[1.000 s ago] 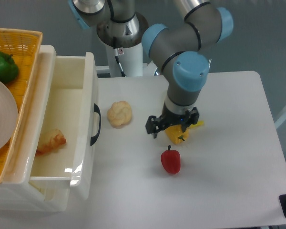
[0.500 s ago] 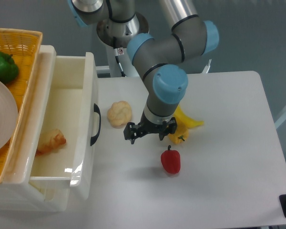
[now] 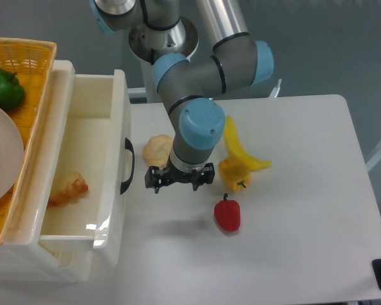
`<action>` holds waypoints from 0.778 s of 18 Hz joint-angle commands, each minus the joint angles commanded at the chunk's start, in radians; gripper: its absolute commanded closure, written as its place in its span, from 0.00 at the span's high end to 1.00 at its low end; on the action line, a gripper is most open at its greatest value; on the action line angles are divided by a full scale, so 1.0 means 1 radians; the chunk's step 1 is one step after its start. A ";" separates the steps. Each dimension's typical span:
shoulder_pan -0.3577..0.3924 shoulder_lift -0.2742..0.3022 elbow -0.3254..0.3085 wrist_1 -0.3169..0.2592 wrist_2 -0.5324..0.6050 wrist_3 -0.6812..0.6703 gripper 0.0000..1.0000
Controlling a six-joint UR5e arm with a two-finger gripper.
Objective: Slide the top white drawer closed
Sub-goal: 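Move the gripper across the table toward the open drawer's front face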
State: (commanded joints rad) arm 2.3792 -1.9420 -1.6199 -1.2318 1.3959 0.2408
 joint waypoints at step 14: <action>-0.018 0.009 -0.002 0.003 -0.008 0.009 1.00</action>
State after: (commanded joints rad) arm 2.3608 -1.9328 -1.6214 -1.2287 1.3883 0.2500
